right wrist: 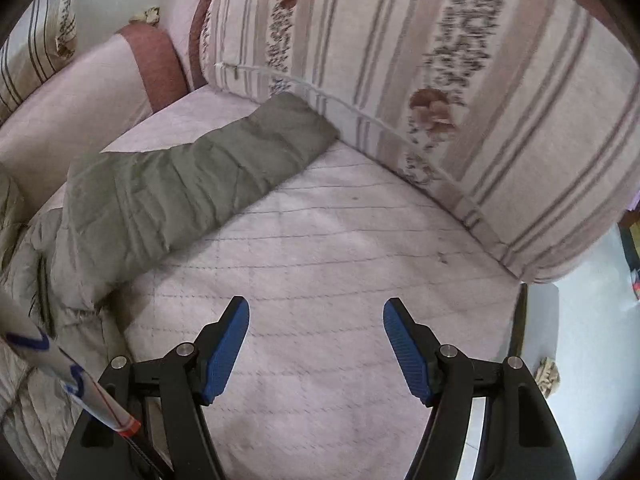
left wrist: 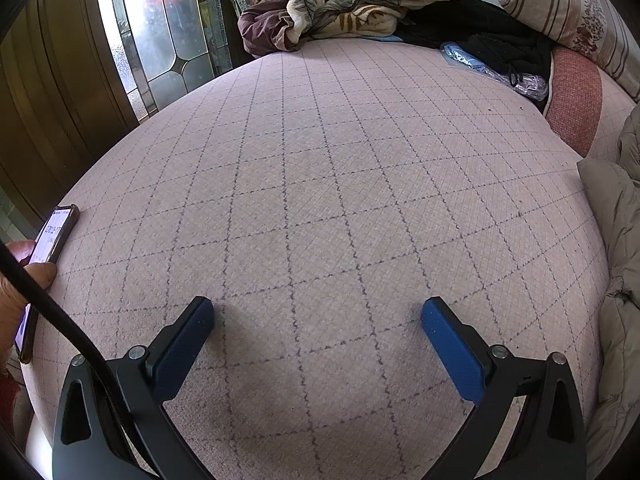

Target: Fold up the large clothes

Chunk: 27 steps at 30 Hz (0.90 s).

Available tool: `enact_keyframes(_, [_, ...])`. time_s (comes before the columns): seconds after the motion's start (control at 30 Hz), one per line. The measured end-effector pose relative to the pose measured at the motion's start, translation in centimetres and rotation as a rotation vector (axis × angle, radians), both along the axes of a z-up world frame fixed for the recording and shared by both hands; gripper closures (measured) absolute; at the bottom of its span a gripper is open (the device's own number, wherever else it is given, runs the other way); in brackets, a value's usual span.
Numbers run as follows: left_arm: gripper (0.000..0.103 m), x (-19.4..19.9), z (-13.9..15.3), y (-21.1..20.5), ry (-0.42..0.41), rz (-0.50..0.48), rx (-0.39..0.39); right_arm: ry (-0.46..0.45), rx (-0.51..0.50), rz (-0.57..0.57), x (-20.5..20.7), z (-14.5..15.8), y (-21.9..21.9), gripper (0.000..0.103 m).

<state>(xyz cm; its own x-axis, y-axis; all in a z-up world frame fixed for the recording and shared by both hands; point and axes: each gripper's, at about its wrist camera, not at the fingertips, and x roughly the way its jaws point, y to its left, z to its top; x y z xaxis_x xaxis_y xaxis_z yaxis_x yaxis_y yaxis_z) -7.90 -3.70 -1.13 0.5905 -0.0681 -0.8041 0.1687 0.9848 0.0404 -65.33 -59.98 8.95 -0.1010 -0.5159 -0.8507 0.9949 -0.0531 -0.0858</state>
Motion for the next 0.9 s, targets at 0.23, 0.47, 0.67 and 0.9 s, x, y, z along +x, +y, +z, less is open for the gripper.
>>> enact_keyframes(0.23, [0.000,0.0,0.0,0.0,-0.001,0.000,0.001,-0.019,0.036,0.067,2.6,-2.8,-1.8,0.029])
enact_keyframes(0.47, [0.000,0.1,0.0,0.0,0.000,0.000,0.000,-0.110,0.062,0.126,2.8,-4.6,-3.0,0.028])
enact_keyframes(0.67, [0.000,0.0,0.0,0.0,0.001,0.000,0.001,-0.255,0.103,0.142,1.5,-6.2,-3.5,0.027])
enact_keyframes(0.9, [0.000,0.0,0.0,0.0,0.001,0.000,0.001,-0.467,0.161,0.166,1.1,-8.4,-5.7,0.023])
